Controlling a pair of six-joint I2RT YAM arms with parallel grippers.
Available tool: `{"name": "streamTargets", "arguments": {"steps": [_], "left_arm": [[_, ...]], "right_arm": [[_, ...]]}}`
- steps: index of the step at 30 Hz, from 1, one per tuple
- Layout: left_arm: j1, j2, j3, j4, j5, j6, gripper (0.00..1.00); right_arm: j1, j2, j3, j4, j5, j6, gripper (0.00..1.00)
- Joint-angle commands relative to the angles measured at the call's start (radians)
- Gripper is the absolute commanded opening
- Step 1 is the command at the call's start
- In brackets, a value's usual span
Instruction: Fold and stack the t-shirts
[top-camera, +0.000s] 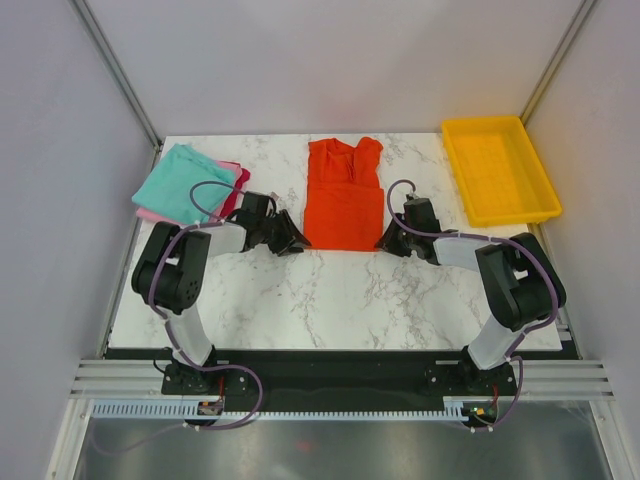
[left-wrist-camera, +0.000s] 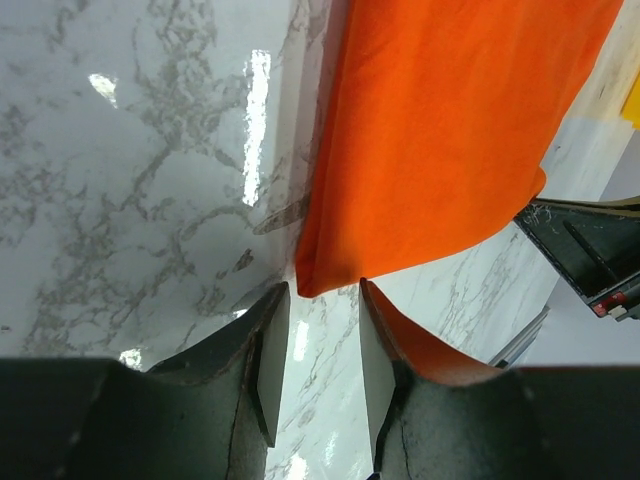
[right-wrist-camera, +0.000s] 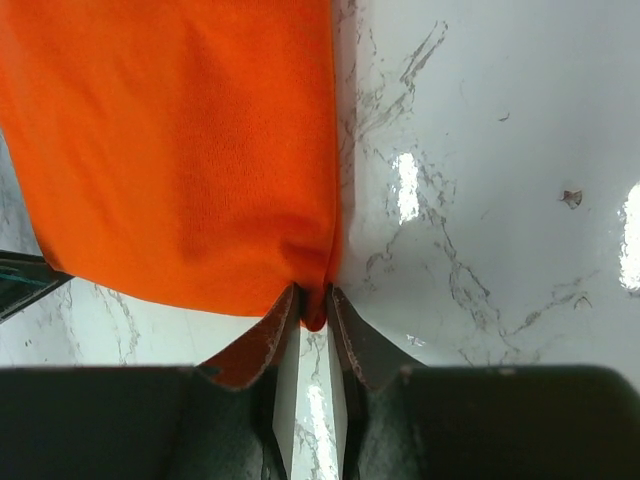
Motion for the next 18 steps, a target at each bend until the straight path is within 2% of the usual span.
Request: {"name": "streamTargets", "arguments": {"steps": [1,4,6,10,13,18], "left_arm": [[-0.020,0.030,0.024,0.017,-0.035,-0.005,0.42],[-0.020,0.047,0.033,0.015,-0.041,-0.009,0.40],[-0.022,0.060,0.041,0.015,-0.045,-0.009,0.34],[-0.020,0.065,0.050,0.005,-0.059,-0.006,0.13],[-0.020,0.051,0.045,-0.005,-0.082,0.001,0.02],[-0.020,0.033,0.042,-0.008,-0.087,0.007,0.02]], "right_arm": [[-0.003,0.021,0.022,-0.004,0.016,-0.007,0.24],[-0.003,0.026,0.023,-0.003,0.017,-0.009,0.22],[-0.003,0.026,0.023,-0.003,0.017,-0.009,0.18],[0.000,0.018,0.022,-0.003,0.017,-0.013,0.10],[-0.001,0.008,0.016,-0.003,0.017,-0.013,0.03],[-0.001,0.003,0.015,0.002,-0.003,-0.015,0.00]]}}
